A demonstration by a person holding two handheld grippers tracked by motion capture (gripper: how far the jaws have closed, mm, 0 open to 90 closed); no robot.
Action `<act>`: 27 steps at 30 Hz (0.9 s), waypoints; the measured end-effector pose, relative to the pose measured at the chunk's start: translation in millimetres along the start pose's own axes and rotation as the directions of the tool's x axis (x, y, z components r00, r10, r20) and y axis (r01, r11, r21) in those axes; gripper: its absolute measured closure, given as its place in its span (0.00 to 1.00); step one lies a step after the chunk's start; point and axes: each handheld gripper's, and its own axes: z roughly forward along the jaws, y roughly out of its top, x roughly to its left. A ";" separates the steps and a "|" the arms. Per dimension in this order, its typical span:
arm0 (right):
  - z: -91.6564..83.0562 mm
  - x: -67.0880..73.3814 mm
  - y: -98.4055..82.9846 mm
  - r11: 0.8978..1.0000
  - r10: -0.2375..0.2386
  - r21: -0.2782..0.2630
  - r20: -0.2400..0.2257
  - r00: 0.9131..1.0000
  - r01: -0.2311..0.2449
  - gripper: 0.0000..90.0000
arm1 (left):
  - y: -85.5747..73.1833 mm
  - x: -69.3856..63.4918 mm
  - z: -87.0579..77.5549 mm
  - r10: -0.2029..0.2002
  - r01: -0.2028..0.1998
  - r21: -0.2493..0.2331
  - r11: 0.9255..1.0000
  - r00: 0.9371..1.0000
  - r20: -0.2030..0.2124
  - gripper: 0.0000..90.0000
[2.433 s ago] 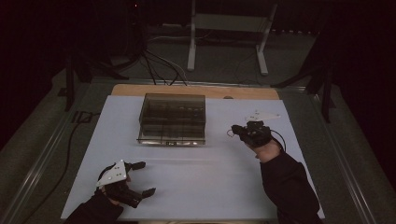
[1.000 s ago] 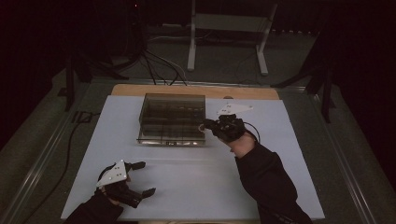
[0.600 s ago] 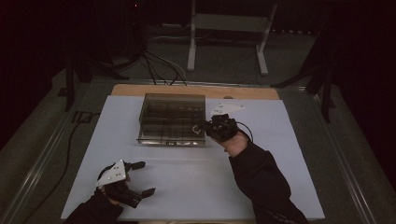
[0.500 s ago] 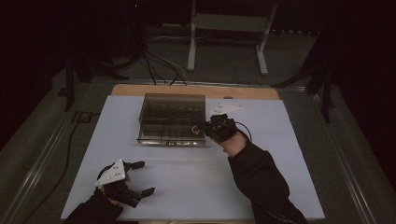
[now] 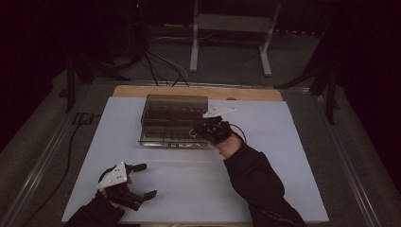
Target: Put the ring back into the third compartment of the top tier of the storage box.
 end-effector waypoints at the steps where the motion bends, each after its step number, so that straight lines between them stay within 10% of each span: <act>1: 2.9 0.2 0.3 1.000 0.002 0.005 -0.003 1.000 -0.002 0.96 | 0.0 0.1 0.0 0.000 0.000 0.000 1.000 1.000 0.000 0.01; 12: 8.1 -3.8 0.8 1.000 0.004 -0.013 0.007 1.000 -0.004 0.91 | -0.5 1.0 0.5 -0.010 0.010 -0.003 1.000 1.000 0.001 0.01; 19: 3.7 0.7 2.6 1.000 0.001 -0.031 -0.012 1.000 -0.001 0.53 | -0.3 0.4 0.2 -0.007 0.007 -0.003 1.000 1.000 -0.002 0.01; 27: 2.2 6.0 5.8 0.999 -0.021 -0.039 -0.034 0.999 0.019 0.30 | -0.5 0.3 0.3 -0.012 0.012 -0.007 1.000 1.000 -0.003 0.01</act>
